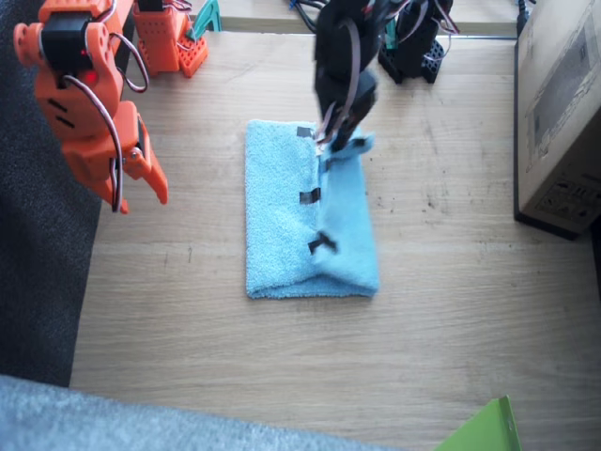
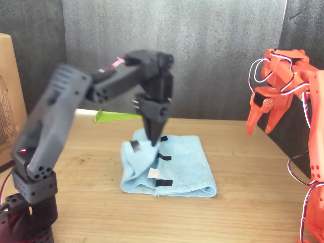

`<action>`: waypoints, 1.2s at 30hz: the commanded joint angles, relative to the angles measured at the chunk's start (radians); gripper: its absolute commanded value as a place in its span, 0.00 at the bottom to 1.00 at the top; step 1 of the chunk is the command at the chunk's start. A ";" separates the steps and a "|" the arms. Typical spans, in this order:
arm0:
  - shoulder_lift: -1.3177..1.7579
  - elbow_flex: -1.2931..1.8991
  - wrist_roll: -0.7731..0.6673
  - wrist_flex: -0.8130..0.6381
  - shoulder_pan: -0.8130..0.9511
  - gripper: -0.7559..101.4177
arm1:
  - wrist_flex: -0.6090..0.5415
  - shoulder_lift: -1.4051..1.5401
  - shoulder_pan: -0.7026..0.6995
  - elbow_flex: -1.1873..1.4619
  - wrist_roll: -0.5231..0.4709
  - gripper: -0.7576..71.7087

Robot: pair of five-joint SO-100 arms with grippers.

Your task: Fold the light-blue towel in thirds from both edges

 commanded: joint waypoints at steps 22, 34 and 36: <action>0.635 0.190 -0.052 -0.084 0.589 0.00 | -0.092 0.319 0.043 0.244 0.020 0.19; 1.640 1.479 -0.031 -0.592 0.922 0.00 | -0.540 1.302 0.011 1.442 -0.089 0.01; 1.741 1.609 -0.041 -0.635 0.962 0.00 | -0.560 1.460 -0.031 1.571 -0.104 0.01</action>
